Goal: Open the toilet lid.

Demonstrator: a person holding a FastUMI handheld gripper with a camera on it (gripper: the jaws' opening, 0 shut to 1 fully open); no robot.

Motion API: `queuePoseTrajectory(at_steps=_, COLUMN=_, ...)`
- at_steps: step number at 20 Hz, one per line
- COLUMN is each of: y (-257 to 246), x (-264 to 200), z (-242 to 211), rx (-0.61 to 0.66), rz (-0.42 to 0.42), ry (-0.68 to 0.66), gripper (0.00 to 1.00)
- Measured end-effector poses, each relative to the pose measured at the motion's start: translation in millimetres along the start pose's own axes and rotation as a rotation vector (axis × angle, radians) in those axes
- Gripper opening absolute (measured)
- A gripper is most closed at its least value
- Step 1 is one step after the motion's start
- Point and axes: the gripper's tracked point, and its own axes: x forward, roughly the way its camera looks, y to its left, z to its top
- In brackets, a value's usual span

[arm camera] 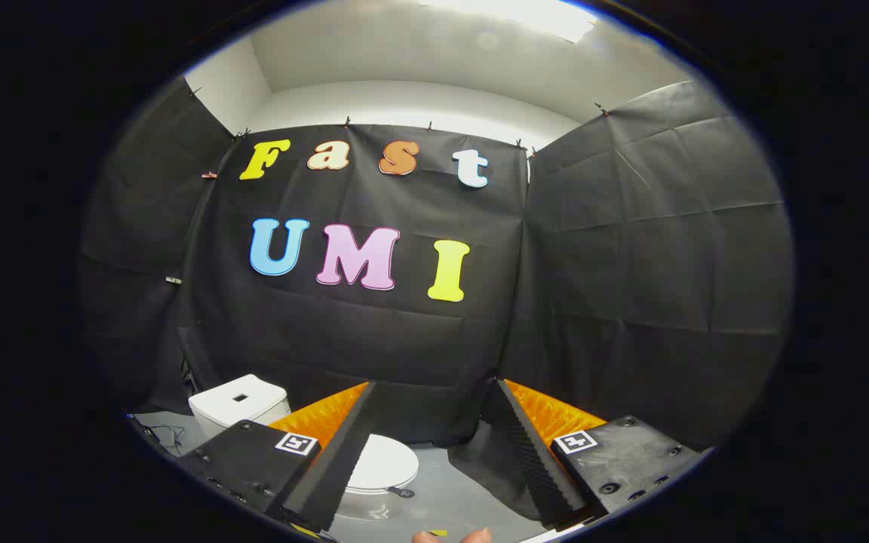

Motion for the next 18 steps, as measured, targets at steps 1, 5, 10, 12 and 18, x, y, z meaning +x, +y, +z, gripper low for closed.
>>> queuePoseTrajectory(at_steps=1, y=-0.3, x=0.6, z=-0.7, rx=0.000, rz=0.000, ry=0.003, gripper=0.98)
queuePoseTrajectory(at_steps=5, y=-0.4, x=0.3, z=0.7, rx=0.006, rz=-0.002, ry=0.002, gripper=0.98)
queuePoseTrajectory(at_steps=10, y=0.1, x=1.2, z=-1.4, rx=0.005, rz=-0.001, ry=0.008, gripper=0.98)
queuePoseTrajectory(at_steps=12, y=0.2, x=0.7, z=-2.6, rx=0.009, rz=0.000, ry=0.011, gripper=0.98)
queuePoseTrajectory(at_steps=18, y=-1.9, x=4.2, z=-5.5, rx=0.038, rz=-0.002, ry=0.015, gripper=0.98)
